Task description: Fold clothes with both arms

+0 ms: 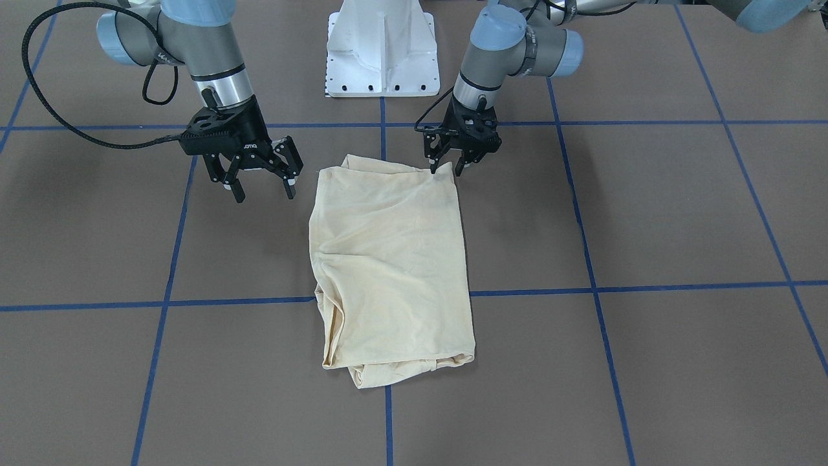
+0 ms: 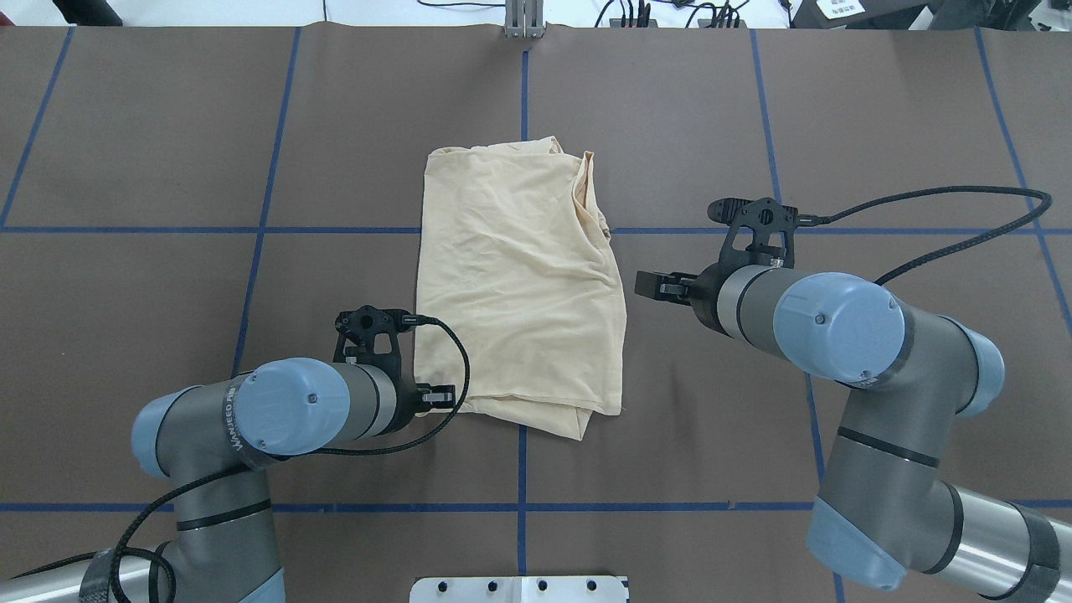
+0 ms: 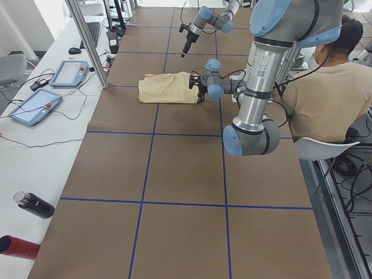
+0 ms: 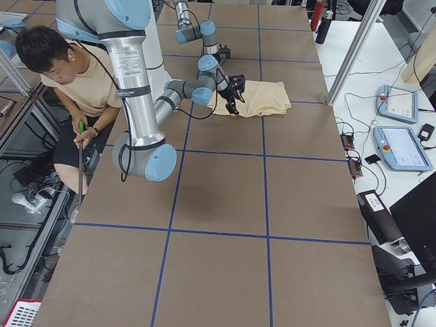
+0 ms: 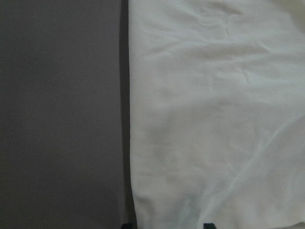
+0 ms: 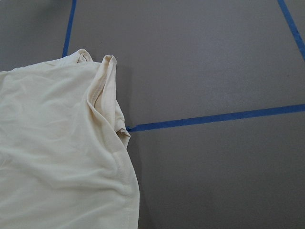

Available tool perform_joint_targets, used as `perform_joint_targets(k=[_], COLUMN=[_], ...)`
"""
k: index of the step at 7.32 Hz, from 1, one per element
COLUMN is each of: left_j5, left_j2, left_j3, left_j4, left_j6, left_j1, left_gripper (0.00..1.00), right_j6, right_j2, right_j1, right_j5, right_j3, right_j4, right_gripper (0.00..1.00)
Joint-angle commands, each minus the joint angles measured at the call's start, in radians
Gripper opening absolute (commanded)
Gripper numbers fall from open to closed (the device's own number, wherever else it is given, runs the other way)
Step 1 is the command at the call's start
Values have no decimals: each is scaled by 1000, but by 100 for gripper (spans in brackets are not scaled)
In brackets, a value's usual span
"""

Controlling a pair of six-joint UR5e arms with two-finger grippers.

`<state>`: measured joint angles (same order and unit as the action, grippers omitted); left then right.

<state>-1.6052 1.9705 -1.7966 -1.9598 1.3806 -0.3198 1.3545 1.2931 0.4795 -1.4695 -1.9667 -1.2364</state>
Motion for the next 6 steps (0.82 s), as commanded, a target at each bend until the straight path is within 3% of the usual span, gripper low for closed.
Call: perform_joint_targets(k=[1,2,6], left_j5=[-1,-1,1], left_j2=[1,1,1], left_j3=[5,3,-1], left_j4=[-1,-1,1], left_j6=[2,2,0], left_j1=[1,1,1], left_gripper=[39,0,0], right_j6=[0,0,60], right_j2=[0,0,-53], right_j1=[-2,-2,-28], right_j5=[0,2,6], right_j3=[0,2,32], right_j4=[0,-2,-21], right_gripper=[100,100,100])
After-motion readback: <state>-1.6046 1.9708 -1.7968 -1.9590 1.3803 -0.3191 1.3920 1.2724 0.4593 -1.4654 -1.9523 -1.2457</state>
